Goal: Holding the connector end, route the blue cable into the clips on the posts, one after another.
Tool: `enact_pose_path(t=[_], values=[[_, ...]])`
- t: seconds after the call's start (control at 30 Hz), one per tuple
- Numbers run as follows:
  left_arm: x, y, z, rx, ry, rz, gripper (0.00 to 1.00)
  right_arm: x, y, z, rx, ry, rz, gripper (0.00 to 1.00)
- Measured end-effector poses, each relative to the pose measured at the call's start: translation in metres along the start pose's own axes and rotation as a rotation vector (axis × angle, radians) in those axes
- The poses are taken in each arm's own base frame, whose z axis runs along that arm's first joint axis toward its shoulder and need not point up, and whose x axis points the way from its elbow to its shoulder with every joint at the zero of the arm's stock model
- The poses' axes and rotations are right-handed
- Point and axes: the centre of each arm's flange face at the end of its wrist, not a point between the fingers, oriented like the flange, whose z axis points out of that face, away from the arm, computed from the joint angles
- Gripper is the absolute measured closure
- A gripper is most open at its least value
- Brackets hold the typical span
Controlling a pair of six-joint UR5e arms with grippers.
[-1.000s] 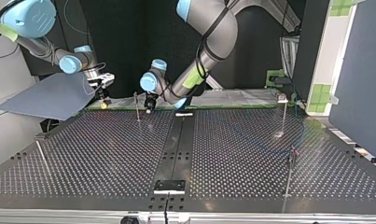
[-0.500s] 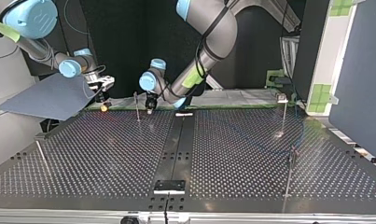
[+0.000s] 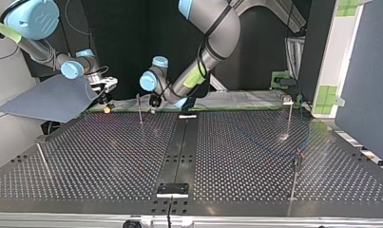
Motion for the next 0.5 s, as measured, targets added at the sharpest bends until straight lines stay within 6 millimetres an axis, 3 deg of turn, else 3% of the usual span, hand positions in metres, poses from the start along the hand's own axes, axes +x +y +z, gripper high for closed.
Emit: enact_pose_path(t=[0.5], values=[[-0.005, -0.025, -0.026, 0.006, 0.040, 0.035, 0.00, -0.001, -0.001, 0.000, 0.002, -0.002, 0.002, 1.00]])
